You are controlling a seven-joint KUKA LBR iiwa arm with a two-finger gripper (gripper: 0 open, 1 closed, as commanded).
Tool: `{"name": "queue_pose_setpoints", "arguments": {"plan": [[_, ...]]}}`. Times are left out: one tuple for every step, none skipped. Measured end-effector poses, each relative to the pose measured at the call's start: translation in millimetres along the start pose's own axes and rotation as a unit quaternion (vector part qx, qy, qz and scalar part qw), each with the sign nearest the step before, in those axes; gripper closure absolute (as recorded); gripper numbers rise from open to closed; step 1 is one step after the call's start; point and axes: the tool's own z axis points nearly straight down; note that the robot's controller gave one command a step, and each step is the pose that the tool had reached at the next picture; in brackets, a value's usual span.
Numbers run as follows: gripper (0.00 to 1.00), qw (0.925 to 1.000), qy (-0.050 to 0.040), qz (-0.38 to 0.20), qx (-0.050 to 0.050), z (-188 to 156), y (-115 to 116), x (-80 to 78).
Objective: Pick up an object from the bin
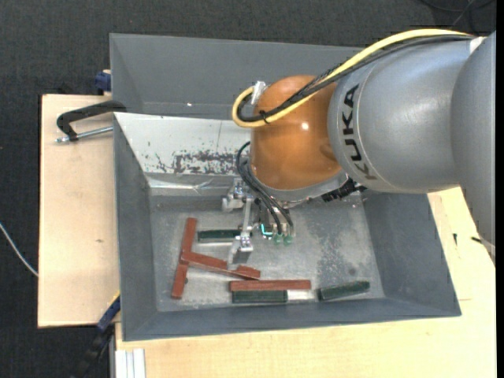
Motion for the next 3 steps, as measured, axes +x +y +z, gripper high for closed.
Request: {"name": "queue_pose_setpoints", "arguments": {"plan": [[0.0,1.0,-0.004,0.001,-0.001,-4.1,-0.6,-2.0],[1.0,0.9989,-0.0057,-0.046,-0.001,88.5,-5.6,-46.3],[1.0,0.9989,-0.0057,-0.046,-0.001,88.5,-5.6,-46.3]]}}
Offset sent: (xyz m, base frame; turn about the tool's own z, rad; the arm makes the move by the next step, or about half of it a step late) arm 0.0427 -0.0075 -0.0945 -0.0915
